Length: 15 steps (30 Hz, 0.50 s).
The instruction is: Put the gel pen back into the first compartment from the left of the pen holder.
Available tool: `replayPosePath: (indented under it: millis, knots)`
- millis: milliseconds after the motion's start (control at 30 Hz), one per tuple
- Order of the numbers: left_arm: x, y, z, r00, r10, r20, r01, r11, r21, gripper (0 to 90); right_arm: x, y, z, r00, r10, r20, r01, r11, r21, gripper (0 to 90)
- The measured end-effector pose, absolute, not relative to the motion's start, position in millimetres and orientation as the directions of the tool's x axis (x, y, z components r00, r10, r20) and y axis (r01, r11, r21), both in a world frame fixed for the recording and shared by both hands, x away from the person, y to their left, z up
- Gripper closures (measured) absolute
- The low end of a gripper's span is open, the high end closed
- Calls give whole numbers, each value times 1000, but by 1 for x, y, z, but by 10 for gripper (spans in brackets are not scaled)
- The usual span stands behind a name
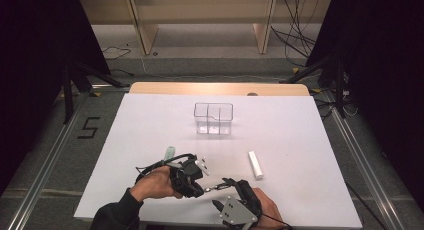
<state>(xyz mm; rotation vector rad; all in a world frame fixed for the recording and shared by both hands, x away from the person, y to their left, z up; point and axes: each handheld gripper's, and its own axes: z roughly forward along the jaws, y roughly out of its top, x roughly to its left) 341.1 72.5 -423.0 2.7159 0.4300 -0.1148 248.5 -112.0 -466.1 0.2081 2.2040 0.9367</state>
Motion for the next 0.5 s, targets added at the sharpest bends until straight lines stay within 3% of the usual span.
replayPosePath:
  millis: [167,500]
  knots:
    - [339,72,-421,953,273,-134,304,-881,363,789,242,-101,-472,-658,314,-685,-202,802,562,366]
    - [337,70,-419,955,265,-136,297,-887,355,789,235,-83,-487,-534,140,-834,-305,888,344,487]
